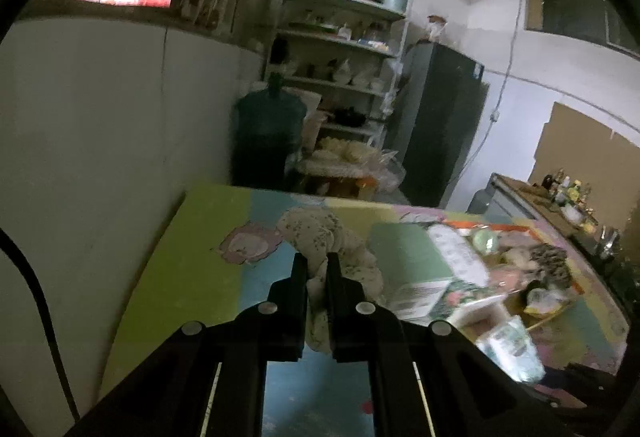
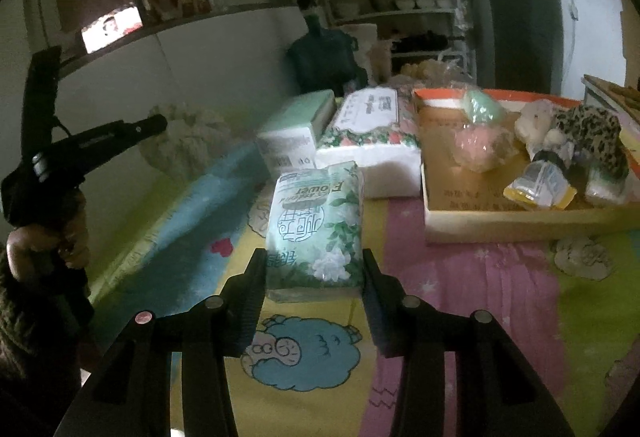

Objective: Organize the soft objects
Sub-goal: 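Carry the scrunchie with the left tool while the right tool carries the tissue pack into the tray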

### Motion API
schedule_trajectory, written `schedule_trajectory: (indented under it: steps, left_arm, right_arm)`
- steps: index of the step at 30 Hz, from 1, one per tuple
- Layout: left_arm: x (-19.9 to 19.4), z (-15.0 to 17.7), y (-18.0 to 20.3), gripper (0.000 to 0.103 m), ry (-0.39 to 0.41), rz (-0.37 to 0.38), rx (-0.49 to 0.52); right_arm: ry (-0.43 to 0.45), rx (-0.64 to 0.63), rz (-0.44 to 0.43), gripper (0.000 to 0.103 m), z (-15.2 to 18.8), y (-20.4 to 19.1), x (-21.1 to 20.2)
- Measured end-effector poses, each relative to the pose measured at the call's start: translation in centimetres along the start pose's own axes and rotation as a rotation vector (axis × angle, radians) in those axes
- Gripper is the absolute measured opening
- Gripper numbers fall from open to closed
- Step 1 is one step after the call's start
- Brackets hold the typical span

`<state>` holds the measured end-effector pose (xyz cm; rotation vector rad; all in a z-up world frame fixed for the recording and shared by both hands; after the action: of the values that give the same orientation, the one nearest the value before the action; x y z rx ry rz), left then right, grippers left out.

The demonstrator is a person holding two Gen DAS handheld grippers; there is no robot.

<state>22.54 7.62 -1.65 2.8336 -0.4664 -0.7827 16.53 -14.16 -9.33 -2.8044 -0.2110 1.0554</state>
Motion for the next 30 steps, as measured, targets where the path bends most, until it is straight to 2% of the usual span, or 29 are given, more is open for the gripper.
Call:
schedule_trajectory:
  steps: [9,17,30]
  left_arm:
    - [-2.6,-0.8,4.9,0.008,0.037,0.065,0.037]
    - [-2.0,-0.8,10.1,0.008,0.041,0.135,0.076]
    - [0.4,-0.6,18.2,0.008,0.028,0.253,0.130]
  right_arm:
    - [0.058,0.014,0.006,0.046,-0.6,1.0,-2.5]
    - [0.103,0.046,0.029,0.046,-1.0,3.2,-4.6]
    - [0.163,0.127,0.105,0.046,-1.9,9.5,-7.3]
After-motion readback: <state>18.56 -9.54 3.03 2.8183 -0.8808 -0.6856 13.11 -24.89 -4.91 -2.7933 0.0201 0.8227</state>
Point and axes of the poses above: each gripper's, at about its wrist camera, not at the fingertips, and x roughly the way its jaws point, y to its right, z to its underside, the point moved 4 cm from there along x, roughly the way its jaws point, and after that the axes turned 7 degrees about z, right-handed, at the moved point
